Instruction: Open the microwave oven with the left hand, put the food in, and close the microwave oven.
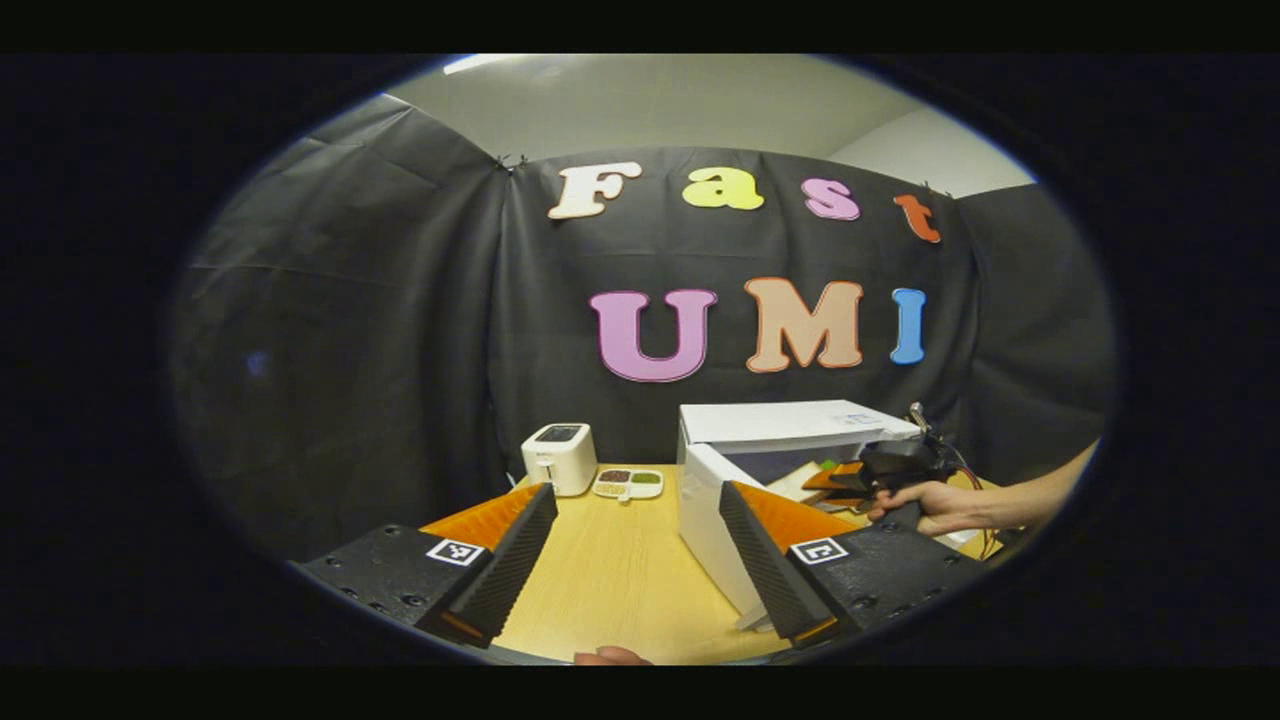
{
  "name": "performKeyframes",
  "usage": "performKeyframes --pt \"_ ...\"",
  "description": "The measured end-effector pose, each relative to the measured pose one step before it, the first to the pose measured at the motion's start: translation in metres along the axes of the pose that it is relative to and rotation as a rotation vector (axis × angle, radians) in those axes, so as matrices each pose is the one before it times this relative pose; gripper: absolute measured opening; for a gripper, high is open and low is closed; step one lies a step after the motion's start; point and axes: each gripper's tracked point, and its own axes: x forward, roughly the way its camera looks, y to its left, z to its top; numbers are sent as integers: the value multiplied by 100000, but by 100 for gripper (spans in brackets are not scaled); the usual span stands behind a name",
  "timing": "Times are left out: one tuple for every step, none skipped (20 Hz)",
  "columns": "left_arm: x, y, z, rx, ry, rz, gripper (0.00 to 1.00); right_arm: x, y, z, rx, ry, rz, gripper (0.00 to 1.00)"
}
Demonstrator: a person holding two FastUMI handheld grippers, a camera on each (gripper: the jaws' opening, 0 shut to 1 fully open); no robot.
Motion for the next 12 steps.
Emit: performKeyframes --pt "-101 147 -190 -176 648 -496 95 874 147 88 1774 -684 -534 34" --pt "-12 -23 -362 -1045 886 -700 95 1104 -37 -24 1076 -213 -1171 34" --pt "132 233 -435 -1056 1494 490 95 892 59 -81 1366 -913 -628 34" --pt "45 82 -442 -977 1549 -219 95 692 228 -111 1800 -1106 -372 34" --pt "18 -4 -384 -410 1213 -368 95 684 310 -54 2296 -1149 143 34" --pt "56 -103 -98 75 491 -650 95 581 263 -16 2282 -1327 114 34" --pt "70 -11 -120 571 660 -690 94 641 212 38 1839 -1505 -177 34" --pt "108 30 -310 562 917 -470 93 681 101 68 1013 -1410 -503 34" --pt "-33 200 -268 15 775 205 93 729 174 108 902 -1125 -606 34" --pt "-143 186 -382 -934 807 235 93 671 209 -16 590 -630 -78 34" --pt "-105 96 -424 -1800 1038 222 95 607 148 -113 -350 -1382 -98 35" --pt "-167 3 -530 -1881 1650 49 93 371 121 -8 -1120 -999 -166 34"
